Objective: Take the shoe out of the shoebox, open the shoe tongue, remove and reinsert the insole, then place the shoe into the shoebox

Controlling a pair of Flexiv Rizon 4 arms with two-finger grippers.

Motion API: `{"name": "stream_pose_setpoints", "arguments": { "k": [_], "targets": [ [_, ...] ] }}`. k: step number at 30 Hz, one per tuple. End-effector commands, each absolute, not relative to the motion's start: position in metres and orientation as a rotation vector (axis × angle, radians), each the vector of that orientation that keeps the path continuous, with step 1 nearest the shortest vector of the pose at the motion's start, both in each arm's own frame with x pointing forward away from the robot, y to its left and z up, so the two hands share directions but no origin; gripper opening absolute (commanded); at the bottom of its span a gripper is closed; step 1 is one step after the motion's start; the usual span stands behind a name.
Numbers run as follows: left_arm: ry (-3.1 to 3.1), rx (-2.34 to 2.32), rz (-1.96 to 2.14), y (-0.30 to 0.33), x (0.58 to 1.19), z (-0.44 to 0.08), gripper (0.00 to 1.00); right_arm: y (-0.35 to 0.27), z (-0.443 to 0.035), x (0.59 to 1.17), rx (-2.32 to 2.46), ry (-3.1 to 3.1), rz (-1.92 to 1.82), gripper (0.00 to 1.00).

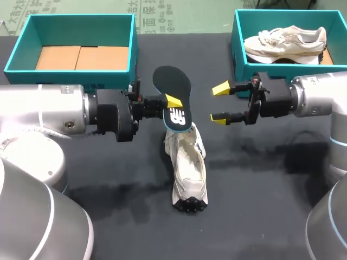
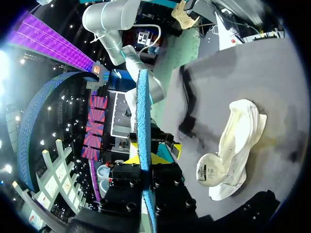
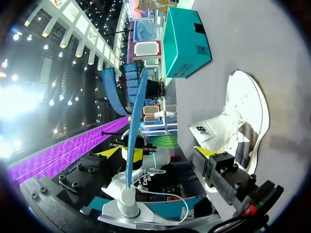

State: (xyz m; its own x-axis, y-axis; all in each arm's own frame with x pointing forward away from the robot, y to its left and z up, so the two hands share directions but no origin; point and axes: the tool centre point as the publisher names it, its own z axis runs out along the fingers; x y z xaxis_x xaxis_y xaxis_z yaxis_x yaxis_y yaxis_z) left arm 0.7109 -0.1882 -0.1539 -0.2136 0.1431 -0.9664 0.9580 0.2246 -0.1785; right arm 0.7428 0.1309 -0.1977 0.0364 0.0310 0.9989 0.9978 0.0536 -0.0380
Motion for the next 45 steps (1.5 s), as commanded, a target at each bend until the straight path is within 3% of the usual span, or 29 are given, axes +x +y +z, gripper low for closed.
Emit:
{"name": "stream_pose_setpoints", "arguments": {
  "k": [1, 19, 33, 37, 45],
  "targets": [
    [1.572, 1.066, -1.104, -0.187, 0.709, -0.154, 0.00, 0.132, -0.198, 0.744, -1.208, -1.230, -1.125, 1.00],
    [1.291, 1.065, -0.926, -0.193, 0.702, -0.199, 0.00, 0.166, -0.180, 0.743, -1.227, -1.269, -1.121, 1.00],
    [1.323, 1.039, -0.943, -0.200, 0.704, -0.196, 0.00, 0.191, -0.185, 0.743, -1.158, -1.336, -1.156, 1.00],
    [1.338, 1.034, -0.947, -0.200, 0.706, -0.195, 0.00, 0.195, -0.188, 0.743, -1.144, -1.348, -1.166, 0.85],
    [1.336, 1.071, -0.958, -0.203, 0.706, -0.194, 0.00, 0.200, -0.193, 0.743, -1.127, -1.365, -1.163, 0.82]
  ]
}}
